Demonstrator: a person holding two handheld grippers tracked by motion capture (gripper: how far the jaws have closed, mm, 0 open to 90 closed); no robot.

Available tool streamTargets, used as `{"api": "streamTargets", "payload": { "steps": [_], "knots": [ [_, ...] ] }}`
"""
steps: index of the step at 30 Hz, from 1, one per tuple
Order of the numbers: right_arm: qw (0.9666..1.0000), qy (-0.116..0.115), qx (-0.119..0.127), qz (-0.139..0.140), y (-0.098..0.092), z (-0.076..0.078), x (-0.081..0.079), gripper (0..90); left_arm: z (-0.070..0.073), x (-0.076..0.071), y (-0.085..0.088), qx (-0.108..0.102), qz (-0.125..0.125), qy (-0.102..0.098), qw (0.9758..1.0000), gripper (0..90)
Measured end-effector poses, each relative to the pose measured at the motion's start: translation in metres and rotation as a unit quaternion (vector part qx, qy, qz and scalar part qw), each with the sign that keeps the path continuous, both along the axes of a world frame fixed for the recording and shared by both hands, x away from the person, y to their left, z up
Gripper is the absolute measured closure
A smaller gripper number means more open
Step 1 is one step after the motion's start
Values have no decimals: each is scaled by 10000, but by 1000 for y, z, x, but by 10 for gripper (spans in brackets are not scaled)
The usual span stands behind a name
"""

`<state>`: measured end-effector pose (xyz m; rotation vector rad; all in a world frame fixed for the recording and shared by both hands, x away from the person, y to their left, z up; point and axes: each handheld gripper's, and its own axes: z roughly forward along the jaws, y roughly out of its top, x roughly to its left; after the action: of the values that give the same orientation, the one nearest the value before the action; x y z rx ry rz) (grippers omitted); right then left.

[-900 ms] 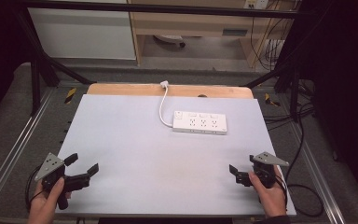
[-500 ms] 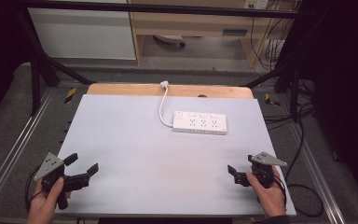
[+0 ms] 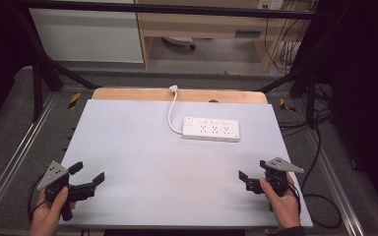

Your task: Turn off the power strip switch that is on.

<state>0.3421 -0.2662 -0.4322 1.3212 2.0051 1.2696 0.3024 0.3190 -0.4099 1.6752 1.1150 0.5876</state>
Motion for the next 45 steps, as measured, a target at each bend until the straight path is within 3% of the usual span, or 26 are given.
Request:
{"api": "streamTargets", "payload": {
  "steps": [8,25,35,45],
  "knots": [
    [9999,-116,30,100,8,13,13,41,-1,0,-2,-7,-44,29,10000,60],
    [9995,31,-21,325,35,26,48,30,-1,0,-2,12,-63,23,10000,59],
    [9996,71,-29,258,43,28,68,39,-1,1,-2,23,-60,31,10000,59],
    [9998,8,-21,202,46,41,87,94,-1,1,-3,48,-65,1,10000,59]
  ]
}}
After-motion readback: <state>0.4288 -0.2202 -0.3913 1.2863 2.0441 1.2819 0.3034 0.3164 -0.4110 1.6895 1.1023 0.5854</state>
